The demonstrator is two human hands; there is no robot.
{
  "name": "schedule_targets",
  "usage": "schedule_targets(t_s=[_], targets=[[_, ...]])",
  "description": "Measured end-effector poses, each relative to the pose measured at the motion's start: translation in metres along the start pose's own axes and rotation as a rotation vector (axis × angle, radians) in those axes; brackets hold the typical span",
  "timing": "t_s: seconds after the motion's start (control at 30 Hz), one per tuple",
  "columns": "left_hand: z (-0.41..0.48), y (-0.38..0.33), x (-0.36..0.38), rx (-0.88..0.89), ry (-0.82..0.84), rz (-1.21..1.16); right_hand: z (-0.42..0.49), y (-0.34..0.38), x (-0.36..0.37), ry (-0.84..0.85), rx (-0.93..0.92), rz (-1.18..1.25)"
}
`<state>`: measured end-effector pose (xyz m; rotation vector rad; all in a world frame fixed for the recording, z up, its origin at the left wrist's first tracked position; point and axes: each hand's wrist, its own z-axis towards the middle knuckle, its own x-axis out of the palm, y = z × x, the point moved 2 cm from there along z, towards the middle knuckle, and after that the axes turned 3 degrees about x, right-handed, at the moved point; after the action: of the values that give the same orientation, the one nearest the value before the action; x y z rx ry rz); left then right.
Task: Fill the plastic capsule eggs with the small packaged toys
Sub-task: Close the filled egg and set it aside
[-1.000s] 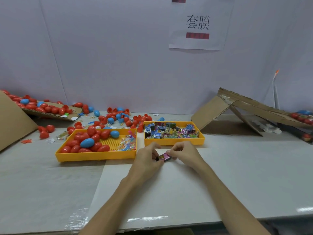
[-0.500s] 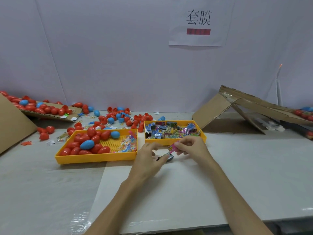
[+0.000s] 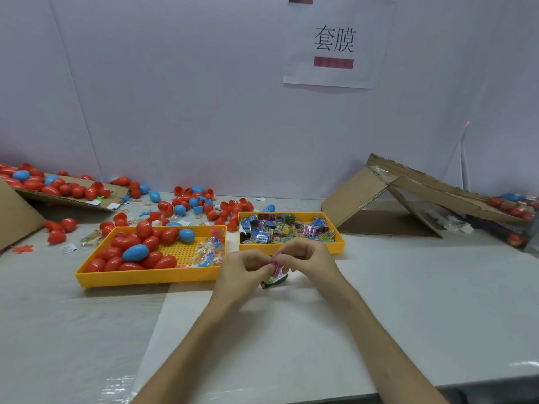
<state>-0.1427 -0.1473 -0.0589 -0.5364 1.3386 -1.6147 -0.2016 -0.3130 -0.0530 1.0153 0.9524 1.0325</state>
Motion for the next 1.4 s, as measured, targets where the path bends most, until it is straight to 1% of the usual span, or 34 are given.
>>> schedule_targets(t_s=[0.1, 0.2, 0.43, 0.57, 0.63, 0.8, 0.87, 0.9, 0.97, 1.0, 1.03, 1.2, 1.4], targets=[[-0.0006, -0.0014, -0.0005, -0.055, -0.019, -0.105, -0.0002, 0.0015, 0.0028, 0.015, 0.014, -0.004], [-0.0021, -0.0025, -0.0017, -0.084, -0.025, -0.153, -0.0006, 0.0023, 0.006, 0.041, 0.033, 0.004], [-0.0038, -0.0028, -0.0009, -0.155, -0.033, -0.253, -0.0009, -0.0009, -0.0007, 0.025, 0.086, 0.043], [-0.0043, -0.0067, -0.0009, -0.15, -0.008, -0.334, -0.0001, 0.0014, 0.0002, 0.025, 0.142, 0.141], [-0.0042, -0.0087, -0.0023, -0.143, -0.023, -0.341, 0.0, 0.0025, 0.0001, 0.037, 0.16, 0.19], [-0.004, -0.0073, -0.006, -0.16, -0.066, -0.306, -0.0019, 0.0041, 0.0003, 0.06, 0.184, 0.211], [-0.0044, -0.0064, -0.0065, -0.149, -0.079, -0.241, -0.0026, 0.0028, 0.0001, 0.075, 0.205, 0.255], [-0.0041, -0.0057, -0.0064, -0.114, -0.1, -0.141, -0.0027, 0.0026, 0.0001, 0.081, 0.218, 0.27], [-0.0039, -0.0046, -0.0041, 0.003, -0.137, 0.132, -0.0028, 0.0025, 0.0, 0.101, 0.234, 0.264], [-0.005, -0.0057, -0.0021, 0.051, -0.148, 0.238, -0.0028, 0.0027, 0.0002, 0.117, 0.237, 0.249], [-0.0063, -0.0067, -0.0011, 0.071, -0.153, 0.289, -0.0029, 0.003, 0.001, 0.132, 0.241, 0.237], [-0.004, -0.0059, -0.0038, 0.028, -0.116, 0.18, -0.0029, 0.0041, 0.0007, 0.118, 0.256, 0.252], [-0.0036, -0.0045, -0.0022, 0.047, -0.215, 0.3, -0.0038, 0.0074, 0.0043, 0.17, 0.248, 0.177]])
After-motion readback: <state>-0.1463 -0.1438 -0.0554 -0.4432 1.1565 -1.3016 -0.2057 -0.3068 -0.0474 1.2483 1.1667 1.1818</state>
